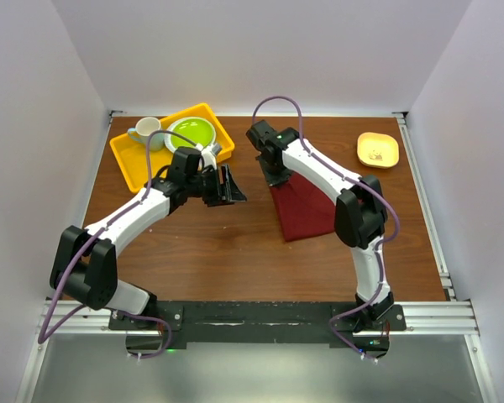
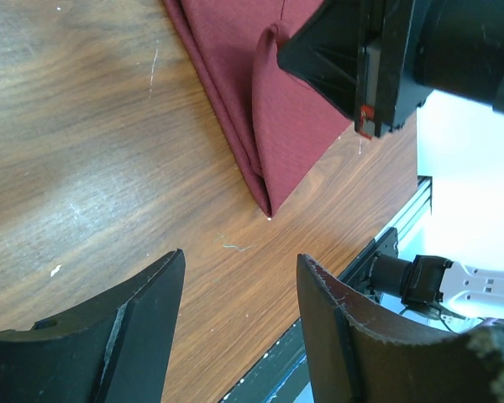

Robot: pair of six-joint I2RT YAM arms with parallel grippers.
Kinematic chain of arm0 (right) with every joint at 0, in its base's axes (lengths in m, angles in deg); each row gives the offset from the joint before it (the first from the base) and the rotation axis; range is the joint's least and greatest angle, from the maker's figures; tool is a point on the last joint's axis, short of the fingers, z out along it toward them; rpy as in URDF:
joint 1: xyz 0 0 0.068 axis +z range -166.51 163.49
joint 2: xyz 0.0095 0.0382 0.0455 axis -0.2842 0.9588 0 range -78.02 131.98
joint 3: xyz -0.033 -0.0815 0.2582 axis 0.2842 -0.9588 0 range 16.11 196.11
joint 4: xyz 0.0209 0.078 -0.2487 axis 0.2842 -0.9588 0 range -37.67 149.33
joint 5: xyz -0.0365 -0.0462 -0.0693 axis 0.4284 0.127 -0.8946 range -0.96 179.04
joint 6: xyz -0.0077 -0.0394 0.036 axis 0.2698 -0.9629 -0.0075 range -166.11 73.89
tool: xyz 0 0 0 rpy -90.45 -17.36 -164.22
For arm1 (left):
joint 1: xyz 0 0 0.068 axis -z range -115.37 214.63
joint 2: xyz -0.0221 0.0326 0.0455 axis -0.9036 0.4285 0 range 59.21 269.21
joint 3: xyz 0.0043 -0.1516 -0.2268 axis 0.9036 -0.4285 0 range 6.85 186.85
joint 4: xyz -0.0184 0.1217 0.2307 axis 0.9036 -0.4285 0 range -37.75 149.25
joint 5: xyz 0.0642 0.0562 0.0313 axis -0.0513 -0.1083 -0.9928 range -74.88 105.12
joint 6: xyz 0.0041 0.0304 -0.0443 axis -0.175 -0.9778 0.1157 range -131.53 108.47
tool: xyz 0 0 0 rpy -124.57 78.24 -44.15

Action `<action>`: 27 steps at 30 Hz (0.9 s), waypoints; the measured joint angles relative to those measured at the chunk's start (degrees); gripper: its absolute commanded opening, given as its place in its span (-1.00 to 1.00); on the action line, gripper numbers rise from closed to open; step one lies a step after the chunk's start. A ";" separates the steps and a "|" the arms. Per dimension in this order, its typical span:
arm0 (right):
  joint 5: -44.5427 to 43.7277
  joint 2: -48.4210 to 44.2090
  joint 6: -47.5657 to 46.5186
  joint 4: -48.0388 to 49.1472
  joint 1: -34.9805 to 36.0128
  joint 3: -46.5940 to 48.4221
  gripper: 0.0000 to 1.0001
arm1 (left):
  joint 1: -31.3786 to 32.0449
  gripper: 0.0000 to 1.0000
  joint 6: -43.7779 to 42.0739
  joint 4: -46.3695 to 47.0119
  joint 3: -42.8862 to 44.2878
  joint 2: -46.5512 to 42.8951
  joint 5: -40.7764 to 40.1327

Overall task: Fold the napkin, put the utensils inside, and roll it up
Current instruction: Fold the napkin

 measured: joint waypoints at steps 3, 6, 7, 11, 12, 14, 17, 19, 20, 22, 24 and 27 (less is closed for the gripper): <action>0.02 1.46 -0.76 0.02 -0.07 2.05 -1.00 | -0.24 0.21 0.00 0.09 -0.70 0.00 0.33; -0.04 3.23 -1.27 0.31 -0.13 4.52 -1.00 | -0.33 0.21 0.00 0.17 -0.83 0.00 0.52; -0.02 3.80 -1.40 0.31 -0.17 5.18 -1.00 | -0.33 0.21 0.00 0.37 -0.83 0.00 0.66; 0.04 6.12 -1.92 0.35 -0.50 8.00 -1.00 | -0.37 0.21 0.00 0.83 -0.83 0.00 0.96; 0.02 6.62 -1.99 0.28 -0.57 8.39 -1.00 | -0.39 0.21 0.00 0.92 -0.83 0.00 1.01; 0.02 7.34 -2.05 0.39 -0.74 8.57 -1.00 | -0.50 0.21 0.00 1.01 -0.83 0.00 1.20; 0.15 7.98 -2.27 0.26 -1.01 8.57 -1.00 | -0.76 0.21 -0.02 0.98 -0.83 0.00 1.44; 0.44 8.09 -2.47 0.33 -1.22 8.57 -1.00 | -0.96 0.21 -0.02 0.98 -0.83 0.00 1.60; 0.70 8.11 -2.60 0.31 -1.33 8.57 -1.00 | -1.03 0.21 0.00 1.01 -0.83 0.00 1.64; 1.18 8.22 -2.84 0.33 -1.53 8.63 -1.00 | -1.25 0.21 -0.02 0.98 -0.83 0.00 1.81; 1.44 8.66 -2.95 0.33 -1.62 9.18 -1.00 | -1.38 0.21 -0.02 1.01 -0.83 0.02 1.92; 1.73 9.73 -3.10 0.42 -1.70 10.08 -1.00 | -1.44 0.21 -0.02 1.01 -0.83 0.13 2.05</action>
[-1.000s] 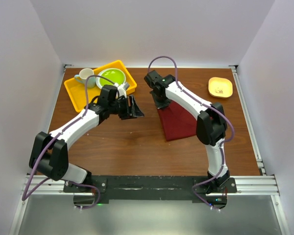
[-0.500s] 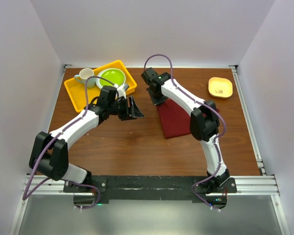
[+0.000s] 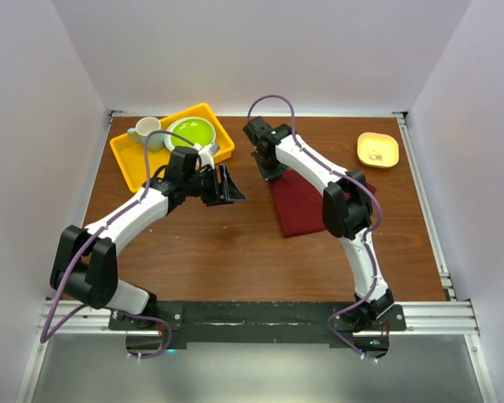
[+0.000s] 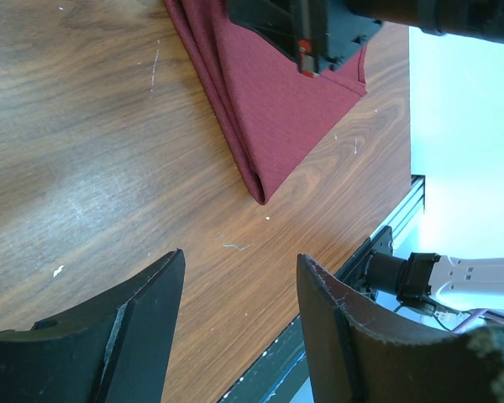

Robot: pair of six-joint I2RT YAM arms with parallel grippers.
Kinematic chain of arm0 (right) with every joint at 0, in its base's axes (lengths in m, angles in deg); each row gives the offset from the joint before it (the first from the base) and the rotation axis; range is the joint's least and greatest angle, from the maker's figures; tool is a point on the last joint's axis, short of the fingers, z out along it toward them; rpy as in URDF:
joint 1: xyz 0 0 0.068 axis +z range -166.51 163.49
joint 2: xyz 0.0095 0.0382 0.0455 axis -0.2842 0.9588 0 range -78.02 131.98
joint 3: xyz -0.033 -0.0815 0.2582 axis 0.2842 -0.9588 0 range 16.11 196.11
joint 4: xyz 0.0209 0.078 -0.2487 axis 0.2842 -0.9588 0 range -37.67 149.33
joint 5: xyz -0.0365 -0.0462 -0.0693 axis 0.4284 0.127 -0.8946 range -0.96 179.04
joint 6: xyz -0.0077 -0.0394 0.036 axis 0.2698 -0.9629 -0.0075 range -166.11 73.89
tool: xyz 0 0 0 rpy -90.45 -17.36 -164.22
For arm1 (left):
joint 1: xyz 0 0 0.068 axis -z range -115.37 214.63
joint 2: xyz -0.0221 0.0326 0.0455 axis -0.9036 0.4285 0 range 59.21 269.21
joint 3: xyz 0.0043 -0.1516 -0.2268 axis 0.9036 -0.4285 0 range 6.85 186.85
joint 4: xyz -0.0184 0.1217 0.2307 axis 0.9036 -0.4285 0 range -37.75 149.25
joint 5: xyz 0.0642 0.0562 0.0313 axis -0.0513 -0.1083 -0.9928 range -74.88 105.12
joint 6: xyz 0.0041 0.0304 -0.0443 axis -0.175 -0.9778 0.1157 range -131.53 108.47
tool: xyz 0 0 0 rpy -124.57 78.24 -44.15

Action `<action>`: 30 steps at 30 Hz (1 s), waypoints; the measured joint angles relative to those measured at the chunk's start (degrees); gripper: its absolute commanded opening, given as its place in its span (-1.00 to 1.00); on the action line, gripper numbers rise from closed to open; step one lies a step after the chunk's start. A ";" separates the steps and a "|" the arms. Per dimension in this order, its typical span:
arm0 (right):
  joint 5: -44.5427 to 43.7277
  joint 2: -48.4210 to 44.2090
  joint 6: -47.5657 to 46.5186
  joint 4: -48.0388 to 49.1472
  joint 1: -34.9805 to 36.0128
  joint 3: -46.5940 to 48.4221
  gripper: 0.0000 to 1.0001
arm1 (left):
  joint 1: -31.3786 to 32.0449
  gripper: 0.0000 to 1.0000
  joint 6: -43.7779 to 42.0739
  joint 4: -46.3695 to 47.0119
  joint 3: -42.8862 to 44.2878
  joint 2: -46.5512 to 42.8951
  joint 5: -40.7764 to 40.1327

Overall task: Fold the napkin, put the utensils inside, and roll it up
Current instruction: Fold the napkin

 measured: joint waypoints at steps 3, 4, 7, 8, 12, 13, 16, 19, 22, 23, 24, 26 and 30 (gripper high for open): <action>0.48 1.36 -0.15 0.09 -0.15 0.79 -0.83 | -0.07 0.21 -0.02 0.02 0.00 0.15 0.17; 0.74 1.84 -0.17 0.07 -0.20 1.01 -0.71 | -0.15 0.21 -0.02 0.02 0.00 0.22 0.20; 1.11 3.80 -0.31 -0.74 -0.42 3.02 -0.03 | -0.31 0.22 -0.02 0.04 0.00 0.57 0.35; 1.16 4.96 -0.17 -1.55 -0.57 5.03 0.14 | -0.33 0.22 -0.02 0.07 0.00 0.74 0.48; 2.08 11.34 0.94 -7.21 -1.92 20.83 0.51 | -0.31 0.22 0.07 1.49 0.00 1.84 1.84; 2.89 11.89 1.73 -7.76 -2.62 23.74 0.52 | -0.31 0.22 0.11 2.16 0.00 2.25 2.14; 5.97 4.20 4.22 -6.27 -5.88 15.58 0.51 | 0.09 0.22 0.55 4.81 0.02 4.15 2.75; 9.25 -12.37 6.58 -3.41 -11.23 -6.25 0.43 | 1.64 0.14 1.55 6.69 1.92 8.55 2.75; 10.16 -25.70 7.82 -2.01 -16.74 -21.42 0.31 | 4.94 -0.02 2.91 9.70 7.61 16.50 2.78; 10.12 -29.07 7.93 -0.98 -17.92 -25.51 0.22 | 5.92 -0.11 3.28 10.60 9.27 18.62 2.80; 10.21 -31.71 8.07 -0.66 -18.75 -28.85 0.19 | 7.04 -0.15 4.09 11.52 11.61 21.11 2.89; 10.27 -35.15 8.17 0.50 -19.61 -34.93 0.04 | 8.55 -0.23 4.79 13.18 15.45 25.09 2.99; 10.62 -36.37 8.00 2.56 -22.16 -43.12 -0.14 | 10.14 -0.32 5.92 15.23 23.80 32.39 3.26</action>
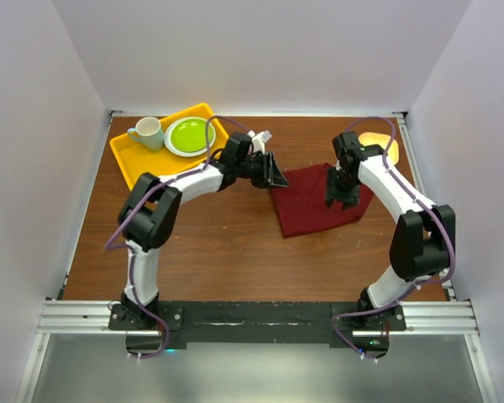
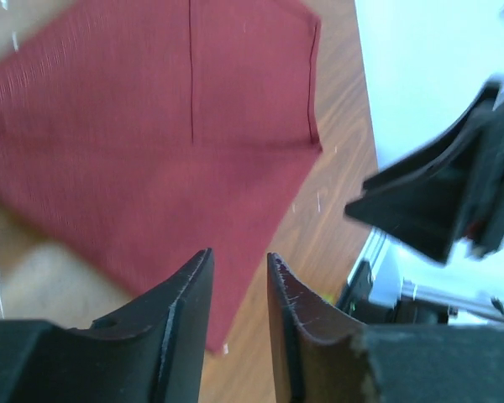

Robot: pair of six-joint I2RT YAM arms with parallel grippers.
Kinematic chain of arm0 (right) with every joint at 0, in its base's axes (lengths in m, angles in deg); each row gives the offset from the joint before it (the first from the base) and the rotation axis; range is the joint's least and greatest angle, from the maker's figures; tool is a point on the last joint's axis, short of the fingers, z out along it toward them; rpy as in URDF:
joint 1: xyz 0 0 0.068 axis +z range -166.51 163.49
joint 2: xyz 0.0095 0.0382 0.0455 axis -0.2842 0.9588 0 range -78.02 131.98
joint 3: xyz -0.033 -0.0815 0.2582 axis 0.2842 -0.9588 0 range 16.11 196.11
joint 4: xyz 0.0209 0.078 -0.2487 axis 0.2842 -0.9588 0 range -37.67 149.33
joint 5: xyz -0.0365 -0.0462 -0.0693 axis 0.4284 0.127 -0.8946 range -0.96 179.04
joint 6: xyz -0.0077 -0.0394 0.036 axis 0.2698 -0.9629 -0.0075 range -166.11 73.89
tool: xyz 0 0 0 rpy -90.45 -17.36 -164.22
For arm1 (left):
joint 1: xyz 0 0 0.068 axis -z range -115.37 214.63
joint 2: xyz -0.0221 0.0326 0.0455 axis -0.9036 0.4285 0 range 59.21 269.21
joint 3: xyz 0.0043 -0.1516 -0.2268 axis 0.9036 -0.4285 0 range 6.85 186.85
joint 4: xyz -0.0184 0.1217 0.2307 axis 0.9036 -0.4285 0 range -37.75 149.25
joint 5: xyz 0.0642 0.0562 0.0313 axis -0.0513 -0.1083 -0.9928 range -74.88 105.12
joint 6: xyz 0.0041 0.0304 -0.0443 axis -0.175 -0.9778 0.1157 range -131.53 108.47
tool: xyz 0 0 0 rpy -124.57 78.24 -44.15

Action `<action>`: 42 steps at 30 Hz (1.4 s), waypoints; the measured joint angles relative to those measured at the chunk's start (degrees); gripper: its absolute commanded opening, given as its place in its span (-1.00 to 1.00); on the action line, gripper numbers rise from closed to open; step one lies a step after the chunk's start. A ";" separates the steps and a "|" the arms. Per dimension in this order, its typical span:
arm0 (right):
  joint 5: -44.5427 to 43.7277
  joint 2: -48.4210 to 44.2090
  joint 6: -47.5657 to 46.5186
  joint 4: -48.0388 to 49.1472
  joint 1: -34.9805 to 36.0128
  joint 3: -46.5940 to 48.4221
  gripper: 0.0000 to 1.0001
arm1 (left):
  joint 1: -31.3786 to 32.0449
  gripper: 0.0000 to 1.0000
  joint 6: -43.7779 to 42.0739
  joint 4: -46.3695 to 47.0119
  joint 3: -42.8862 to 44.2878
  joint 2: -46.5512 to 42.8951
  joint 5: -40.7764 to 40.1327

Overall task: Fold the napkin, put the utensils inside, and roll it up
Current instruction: Fold the napkin

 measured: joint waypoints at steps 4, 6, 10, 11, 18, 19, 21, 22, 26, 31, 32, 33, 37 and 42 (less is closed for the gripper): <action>0.61 0.00 -0.22 2.19 -2.75 -4.02 -0.30 | -0.24 -0.38 0.28 0.66 5.05 5.25 -0.11; 0.94 0.11 -0.22 3.69 -3.72 -4.90 -0.31 | -0.31 -0.38 0.39 0.85 6.91 7.69 -0.09; 1.27 1.86 -0.22 7.04 -5.18 -6.38 -0.33 | -0.57 -0.39 0.13 0.57 8.74 11.56 -0.22; 1.27 2.60 -0.22 7.93 -5.53 -6.91 -0.34 | -0.59 -0.39 -0.02 0.28 9.09 12.39 -0.33; 0.85 7.69 -1.07 11.96 -8.35 -10.62 -0.38 | -0.76 -0.34 -3.04 -3.43 14.86 17.94 -0.55; 0.59 8.26 -1.36 12.04 -8.76 -10.62 -0.38 | -0.79 -0.31 -3.45 -4.22 15.72 18.29 -0.55; 0.33 8.68 -1.79 12.04 -9.29 -10.58 -0.35 | -0.79 -0.27 -4.46 -5.66 17.27 18.45 -0.55; -0.13 8.63 -2.03 11.69 -9.40 -10.43 -0.32 | -0.79 -0.21 -4.87 -6.38 18.23 18.45 -0.52; -0.79 7.82 -2.43 9.20 -9.46 -7.65 -0.21 | -0.81 -0.07 -6.12 -9.01 22.36 18.40 -0.31; 0.59 3.41 -1.38 7.54 -9.16 -2.82 0.04 | -1.16 0.02 -6.43 -12.24 24.22 15.41 0.13; 1.11 3.08 -0.74 7.50 -8.90 -1.53 0.05 | -1.31 0.02 -6.43 -12.85 24.22 14.38 0.13; 1.49 3.15 -0.13 7.41 -8.55 -0.04 0.05 | -1.51 0.02 -6.47 -13.53 24.20 13.18 0.15; 2.25 7.28 2.49 7.58 -5.62 6.25 -0.18 | -3.08 0.02 -7.08 -14.64 22.01 6.49 0.00; 0.57 16.37 6.23 8.52 -0.35 12.48 -0.82 | -5.73 0.02 -8.22 -14.91 15.67 -2.64 -0.57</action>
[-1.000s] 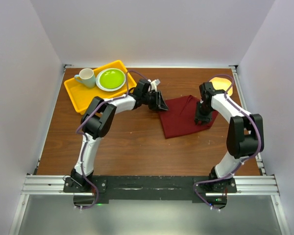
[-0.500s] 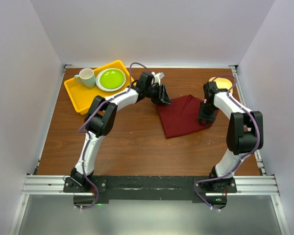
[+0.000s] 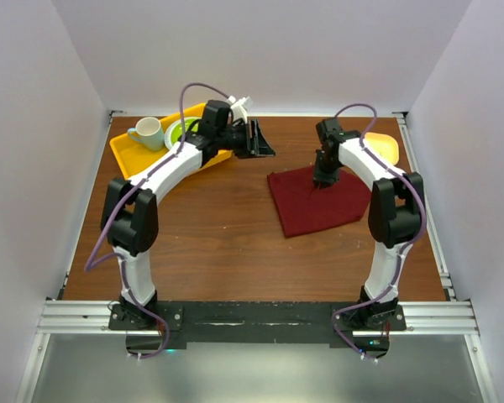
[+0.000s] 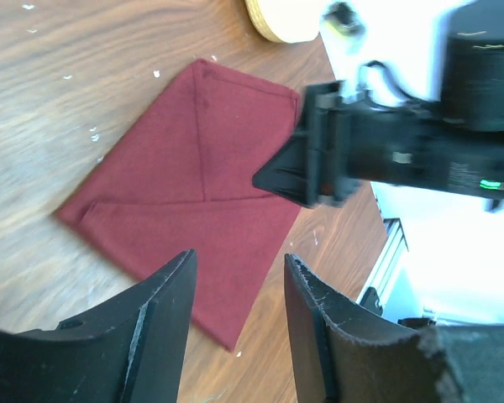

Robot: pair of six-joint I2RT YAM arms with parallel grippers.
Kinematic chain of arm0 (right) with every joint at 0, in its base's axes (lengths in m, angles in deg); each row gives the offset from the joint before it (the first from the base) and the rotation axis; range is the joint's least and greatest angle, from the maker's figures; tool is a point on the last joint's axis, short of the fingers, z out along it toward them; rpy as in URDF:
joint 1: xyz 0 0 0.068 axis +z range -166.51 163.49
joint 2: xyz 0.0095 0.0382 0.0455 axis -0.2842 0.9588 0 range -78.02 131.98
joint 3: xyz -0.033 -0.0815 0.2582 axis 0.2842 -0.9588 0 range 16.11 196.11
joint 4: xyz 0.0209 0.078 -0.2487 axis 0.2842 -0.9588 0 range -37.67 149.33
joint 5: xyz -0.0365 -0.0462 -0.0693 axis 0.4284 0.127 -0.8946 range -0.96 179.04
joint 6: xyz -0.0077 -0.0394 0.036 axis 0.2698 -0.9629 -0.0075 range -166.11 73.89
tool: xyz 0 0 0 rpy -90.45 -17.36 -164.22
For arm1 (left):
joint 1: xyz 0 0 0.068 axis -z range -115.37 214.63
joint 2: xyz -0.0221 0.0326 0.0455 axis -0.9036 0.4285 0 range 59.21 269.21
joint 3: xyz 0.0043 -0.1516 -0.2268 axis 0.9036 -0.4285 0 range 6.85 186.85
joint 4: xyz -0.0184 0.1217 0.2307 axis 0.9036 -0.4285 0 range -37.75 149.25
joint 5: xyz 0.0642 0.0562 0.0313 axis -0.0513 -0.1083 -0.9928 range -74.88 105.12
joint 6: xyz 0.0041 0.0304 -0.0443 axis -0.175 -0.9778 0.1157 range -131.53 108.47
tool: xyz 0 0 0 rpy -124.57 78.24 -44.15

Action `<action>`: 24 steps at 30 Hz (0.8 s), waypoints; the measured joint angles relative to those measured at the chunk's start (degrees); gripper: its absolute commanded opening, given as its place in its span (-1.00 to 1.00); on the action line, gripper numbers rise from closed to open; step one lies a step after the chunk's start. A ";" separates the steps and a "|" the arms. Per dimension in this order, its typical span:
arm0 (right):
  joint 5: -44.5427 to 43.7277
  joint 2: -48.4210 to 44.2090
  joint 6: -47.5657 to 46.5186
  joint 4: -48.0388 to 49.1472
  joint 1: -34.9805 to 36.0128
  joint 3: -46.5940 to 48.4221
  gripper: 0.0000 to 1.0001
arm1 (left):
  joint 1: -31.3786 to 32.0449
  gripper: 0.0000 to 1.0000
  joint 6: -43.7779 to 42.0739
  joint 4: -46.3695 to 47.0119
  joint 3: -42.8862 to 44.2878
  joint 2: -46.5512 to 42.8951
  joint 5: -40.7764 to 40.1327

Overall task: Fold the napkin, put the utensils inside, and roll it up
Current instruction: Fold the napkin

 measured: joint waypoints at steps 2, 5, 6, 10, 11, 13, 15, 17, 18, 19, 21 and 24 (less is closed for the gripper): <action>-1.36 2.75 1.38 0.00 1.55 1.01 -1.00 | -0.83 0.02 -0.35 0.13 -3.34 -2.73 -0.24; -3.48 5.46 2.71 0.31 3.02 1.42 -1.00 | -1.29 0.02 -1.11 0.00 -8.22 -5.16 -0.44; -4.17 5.95 2.95 0.42 3.30 1.42 -1.00 | -1.36 0.02 -1.27 -0.20 -9.42 -5.57 -0.46; -5.31 7.21 2.97 1.90 3.72 1.44 -1.00 | -1.62 0.02 -2.58 -1.86 -13.86 -7.10 -0.72; -5.49 7.37 2.82 2.36 3.85 1.49 -1.00 | -1.75 0.02 -2.71 -2.25 -14.53 -7.48 -0.81; -5.60 8.02 2.05 4.13 4.13 1.51 -1.00 | -2.21 0.02 -2.91 -2.71 -15.74 -8.46 -0.85; -5.60 8.76 1.14 5.46 4.57 1.57 -1.00 | -2.82 0.02 -3.13 -3.04 -16.35 -9.38 -0.87; -5.66 9.94 -0.24 6.60 5.46 1.84 -1.00 | -3.32 0.02 -3.50 -3.06 -16.68 -10.34 -0.90; -6.08 10.21 -1.07 6.67 5.97 2.16 -1.00 | -3.56 0.02 -3.69 -3.06 -16.85 -10.84 -0.90; -5.97 10.21 -1.64 7.32 6.40 2.21 -1.00 | -3.65 0.02 -3.76 -3.06 -16.96 -11.30 -0.87; -6.01 10.27 -2.73 8.37 7.45 2.21 -1.00 | -3.98 0.02 -3.93 -3.02 -16.96 -12.15 -0.87; -5.77 10.27 -4.57 10.34 9.05 1.70 -1.00 | -4.13 0.02 -4.09 -2.86 -17.59 -13.03 -0.87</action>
